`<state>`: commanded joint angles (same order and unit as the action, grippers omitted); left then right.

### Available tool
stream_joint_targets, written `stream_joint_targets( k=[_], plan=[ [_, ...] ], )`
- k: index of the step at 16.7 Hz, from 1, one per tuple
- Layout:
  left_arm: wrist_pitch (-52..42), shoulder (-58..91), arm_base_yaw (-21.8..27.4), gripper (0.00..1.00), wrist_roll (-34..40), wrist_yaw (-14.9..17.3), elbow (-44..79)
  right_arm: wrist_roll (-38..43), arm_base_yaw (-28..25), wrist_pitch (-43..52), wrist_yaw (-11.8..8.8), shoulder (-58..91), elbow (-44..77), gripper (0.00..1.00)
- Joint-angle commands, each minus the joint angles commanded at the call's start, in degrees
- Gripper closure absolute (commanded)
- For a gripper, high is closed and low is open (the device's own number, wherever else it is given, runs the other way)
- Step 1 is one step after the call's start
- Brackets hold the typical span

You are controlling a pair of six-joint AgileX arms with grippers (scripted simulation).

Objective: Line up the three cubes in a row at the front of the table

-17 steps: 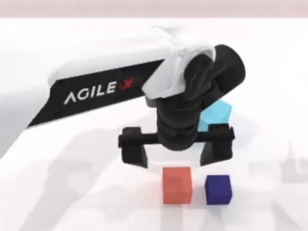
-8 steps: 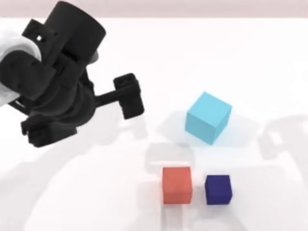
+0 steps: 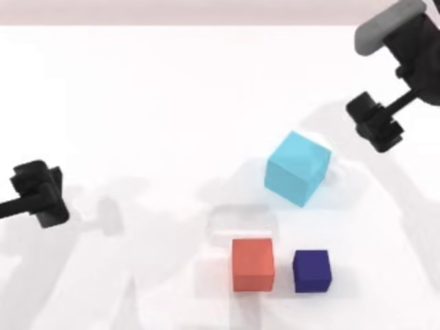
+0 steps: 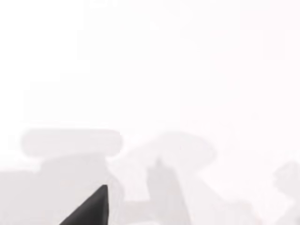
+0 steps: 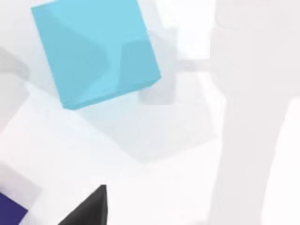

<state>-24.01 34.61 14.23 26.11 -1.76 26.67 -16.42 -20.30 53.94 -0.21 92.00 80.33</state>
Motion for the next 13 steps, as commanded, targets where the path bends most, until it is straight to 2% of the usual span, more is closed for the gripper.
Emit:
stream_joint_targets(
  k=[7, 10, 13],
  plan=[
    [17.8, -26.3, -12.0, 0.00, -19.0, 1.1, -21.2, -5.9, -6.9, 18.3, 0.1, 30.7, 28.9, 0.00],
    [22.5, -32.8, -14.6, 0.00, -24.4, 1.6, -25.4, -7.3, -8.5, 22.1, 0.3, 37.6, 36.3, 0.00],
    [24.0, -34.6, -15.4, 0.00, -26.1, 1.8, -26.7, -7.6, -8.9, 23.1, 0.4, 39.6, 38.4, 0.00]
  ],
)
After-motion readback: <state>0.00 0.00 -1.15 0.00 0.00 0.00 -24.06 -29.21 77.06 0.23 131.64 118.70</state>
